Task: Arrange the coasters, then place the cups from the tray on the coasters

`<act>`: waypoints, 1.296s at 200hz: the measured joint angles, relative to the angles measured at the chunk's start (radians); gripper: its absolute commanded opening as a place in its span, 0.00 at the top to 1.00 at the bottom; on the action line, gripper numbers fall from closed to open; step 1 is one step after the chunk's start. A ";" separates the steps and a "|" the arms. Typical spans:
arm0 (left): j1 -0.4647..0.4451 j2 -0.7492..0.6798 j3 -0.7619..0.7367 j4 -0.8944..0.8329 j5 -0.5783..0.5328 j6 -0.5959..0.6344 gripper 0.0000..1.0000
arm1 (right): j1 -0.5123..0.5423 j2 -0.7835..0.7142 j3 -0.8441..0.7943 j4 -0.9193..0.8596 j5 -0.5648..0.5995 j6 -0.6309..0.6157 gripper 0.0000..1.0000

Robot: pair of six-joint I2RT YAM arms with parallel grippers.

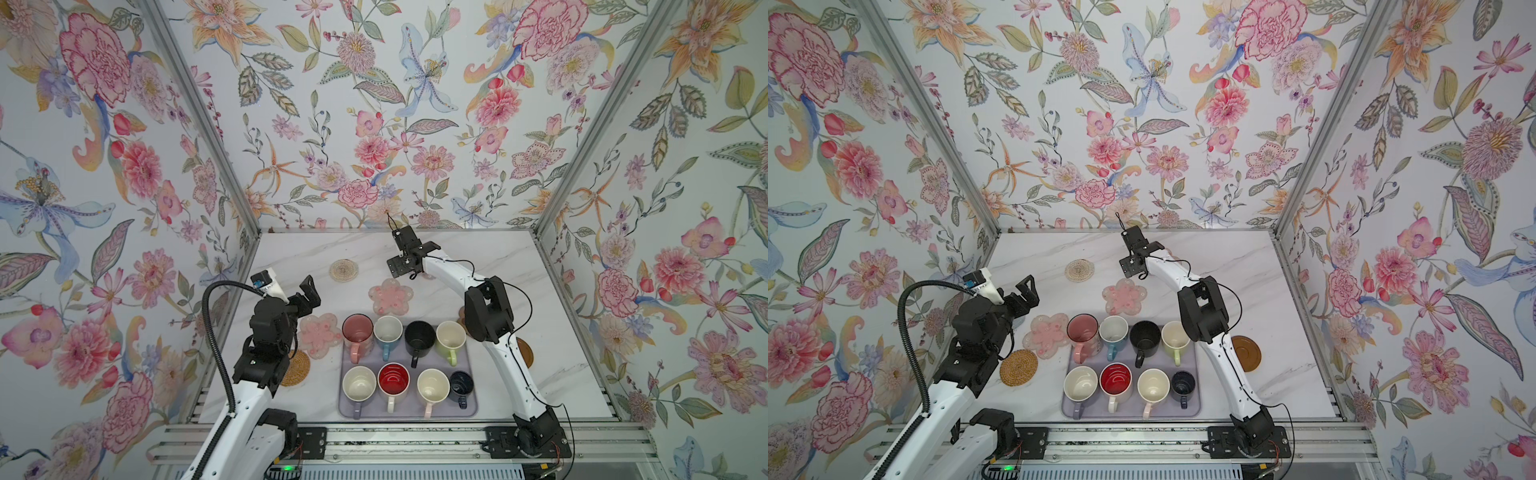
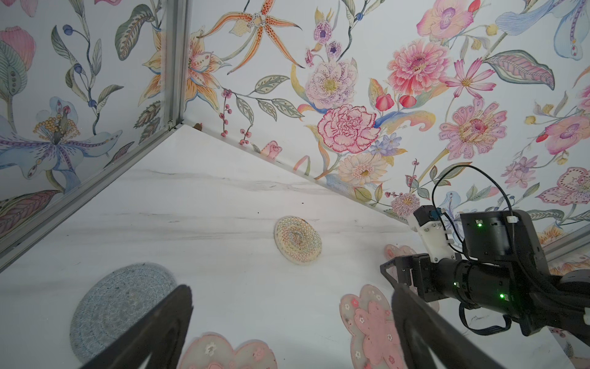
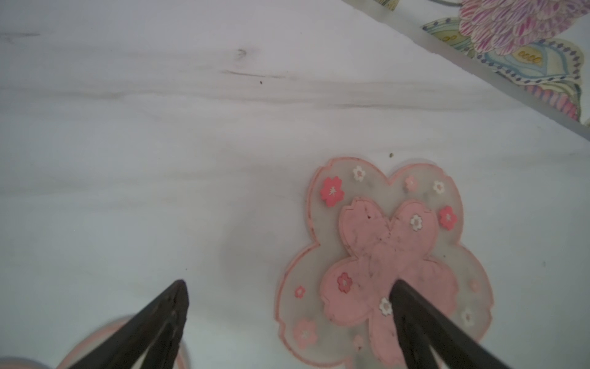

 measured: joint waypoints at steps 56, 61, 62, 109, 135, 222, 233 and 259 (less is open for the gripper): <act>0.000 0.007 0.000 0.001 0.000 0.000 0.01 | 0.017 -0.144 -0.202 -0.005 -0.025 0.005 0.01; 0.000 0.007 0.000 0.000 0.000 0.000 0.01 | 0.018 -0.150 -0.210 -0.005 -0.025 0.006 0.01; 0.000 0.007 0.000 0.001 0.000 0.000 0.01 | 0.020 -0.152 -0.213 -0.004 -0.025 0.006 0.01; 0.000 0.005 0.000 0.000 0.000 0.000 0.01 | 0.033 -0.156 -0.243 0.002 -0.025 0.009 0.01; 0.000 -0.008 0.000 -0.003 0.000 0.000 0.01 | 0.034 -0.154 -0.242 0.003 -0.025 0.010 0.01; 0.000 -0.023 0.000 -0.018 0.000 -0.001 0.01 | 0.043 -0.105 -0.218 0.004 0.006 0.013 0.01; 0.000 -0.024 0.000 -0.018 0.000 0.000 0.01 | 0.047 -0.096 -0.208 0.003 0.009 0.013 0.01; 0.000 -0.024 0.000 -0.018 0.000 0.000 0.01 | 0.048 -0.074 -0.172 0.002 0.018 0.013 0.01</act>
